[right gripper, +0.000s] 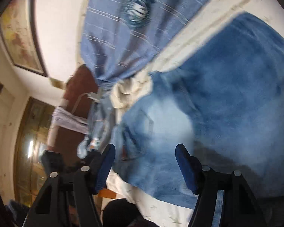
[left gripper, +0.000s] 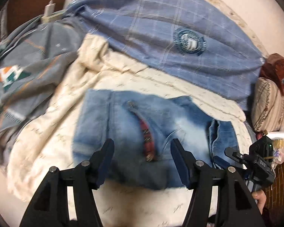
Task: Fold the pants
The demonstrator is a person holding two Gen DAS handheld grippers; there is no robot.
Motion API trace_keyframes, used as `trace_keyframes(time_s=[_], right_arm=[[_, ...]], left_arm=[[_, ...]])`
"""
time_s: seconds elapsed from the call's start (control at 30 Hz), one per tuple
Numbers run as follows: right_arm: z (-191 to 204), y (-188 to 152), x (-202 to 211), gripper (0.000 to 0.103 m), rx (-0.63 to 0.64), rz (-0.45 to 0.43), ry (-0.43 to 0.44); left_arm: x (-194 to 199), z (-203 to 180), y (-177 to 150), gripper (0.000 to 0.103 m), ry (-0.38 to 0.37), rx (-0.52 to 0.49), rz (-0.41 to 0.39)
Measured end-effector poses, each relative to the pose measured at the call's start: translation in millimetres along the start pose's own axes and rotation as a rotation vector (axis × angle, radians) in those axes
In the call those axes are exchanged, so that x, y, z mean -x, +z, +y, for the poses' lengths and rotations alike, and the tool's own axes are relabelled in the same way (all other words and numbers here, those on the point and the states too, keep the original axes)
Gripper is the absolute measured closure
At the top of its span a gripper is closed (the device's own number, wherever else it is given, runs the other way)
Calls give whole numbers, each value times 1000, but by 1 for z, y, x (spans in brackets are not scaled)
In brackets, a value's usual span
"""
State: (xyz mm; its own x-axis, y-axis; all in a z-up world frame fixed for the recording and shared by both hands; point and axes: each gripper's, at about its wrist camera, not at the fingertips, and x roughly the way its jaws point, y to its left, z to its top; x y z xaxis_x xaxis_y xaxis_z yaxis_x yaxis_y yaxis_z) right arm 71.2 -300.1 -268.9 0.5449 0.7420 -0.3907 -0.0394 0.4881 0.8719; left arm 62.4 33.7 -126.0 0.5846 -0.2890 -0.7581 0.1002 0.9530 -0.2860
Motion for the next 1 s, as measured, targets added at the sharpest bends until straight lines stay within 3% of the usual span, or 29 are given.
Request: trace_keyframes(time_s=[0.17, 0.27, 0.37, 0.47, 0.53, 0.6, 0.67, 1.0], right_arm=[[5, 5, -9, 34, 68, 46, -35], [9, 4, 1, 34, 84, 4, -19], [22, 5, 17, 34, 143, -88, 9], [20, 13, 27, 31, 147, -156, -28], [11, 18, 23, 31, 110, -147, -57], [1, 21, 4, 30, 81, -63, -110], [7, 19, 3, 30, 123, -71, -129], [52, -10, 39, 30, 290, -162, -6]], left_arm=[[20, 9, -13, 35, 98, -38, 48], [29, 18, -17, 31, 130, -28, 40], [30, 24, -17, 31, 124, 0, 46], [30, 22, -11, 31, 115, 3, 30], [28, 21, -6, 31, 100, 3, 21], [28, 22, -2, 31, 99, 0, 9], [30, 28, 3, 31, 94, 1, -3], [32, 102, -1, 27, 97, 177, -13]])
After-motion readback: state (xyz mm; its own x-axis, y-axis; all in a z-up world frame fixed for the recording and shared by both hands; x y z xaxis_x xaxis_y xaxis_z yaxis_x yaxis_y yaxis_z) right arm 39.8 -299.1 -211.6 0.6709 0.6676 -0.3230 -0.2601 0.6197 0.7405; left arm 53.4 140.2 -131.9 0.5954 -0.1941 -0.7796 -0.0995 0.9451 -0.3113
